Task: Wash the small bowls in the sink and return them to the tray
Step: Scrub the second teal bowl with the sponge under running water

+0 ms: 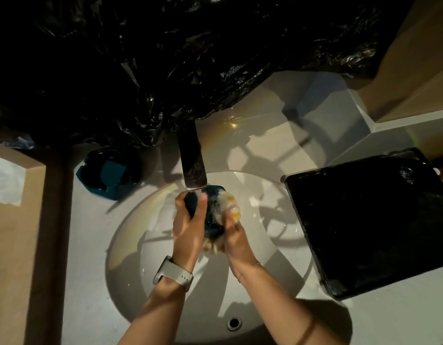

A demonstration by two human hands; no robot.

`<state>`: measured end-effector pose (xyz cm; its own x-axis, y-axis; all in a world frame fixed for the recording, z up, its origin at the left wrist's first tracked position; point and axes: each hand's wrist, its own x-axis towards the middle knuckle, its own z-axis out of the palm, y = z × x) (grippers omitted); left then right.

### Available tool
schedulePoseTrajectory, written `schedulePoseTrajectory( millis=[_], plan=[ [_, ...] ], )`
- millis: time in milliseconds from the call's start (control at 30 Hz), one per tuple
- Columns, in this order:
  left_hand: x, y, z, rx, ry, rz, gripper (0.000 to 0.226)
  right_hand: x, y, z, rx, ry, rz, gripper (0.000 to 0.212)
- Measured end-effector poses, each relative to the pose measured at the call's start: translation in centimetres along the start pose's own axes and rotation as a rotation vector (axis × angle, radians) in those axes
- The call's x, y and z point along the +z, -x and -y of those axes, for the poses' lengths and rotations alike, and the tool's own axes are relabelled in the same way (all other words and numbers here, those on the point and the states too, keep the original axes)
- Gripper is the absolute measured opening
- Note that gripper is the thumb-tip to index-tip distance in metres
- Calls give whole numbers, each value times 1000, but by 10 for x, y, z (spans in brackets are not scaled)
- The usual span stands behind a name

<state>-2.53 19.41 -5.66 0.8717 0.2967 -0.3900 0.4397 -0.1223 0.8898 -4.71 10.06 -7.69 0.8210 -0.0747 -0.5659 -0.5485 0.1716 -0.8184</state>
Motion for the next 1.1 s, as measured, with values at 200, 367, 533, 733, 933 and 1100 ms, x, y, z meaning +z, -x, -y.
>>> schedulePoseTrajectory(
  millis=[200, 367, 533, 733, 933, 1100],
  plan=[
    [-9, 0, 3, -15, 92, 84, 56, -12, -16, 30, -46, 55, 28, 38],
    [-27, -19, -20, -38, 201, 293, 50, -26, -35, 39, -38, 259, 166, 33],
    [-25, -18, -15, 2, 73, 316, 28, -24, -32, 53, -6, 282, 143, 45],
    [-10, 0, -5, 42, -7, 138, 26, -13, -38, 35, -131, 361, -48, 34],
    [0, 5, 3, 18, 62, -62, 46, -2, -11, 0, -92, 147, -99, 36],
    [0, 16, 9, -19, 138, -68, 52, -3, -26, 32, -60, 211, -33, 45]
  ],
)
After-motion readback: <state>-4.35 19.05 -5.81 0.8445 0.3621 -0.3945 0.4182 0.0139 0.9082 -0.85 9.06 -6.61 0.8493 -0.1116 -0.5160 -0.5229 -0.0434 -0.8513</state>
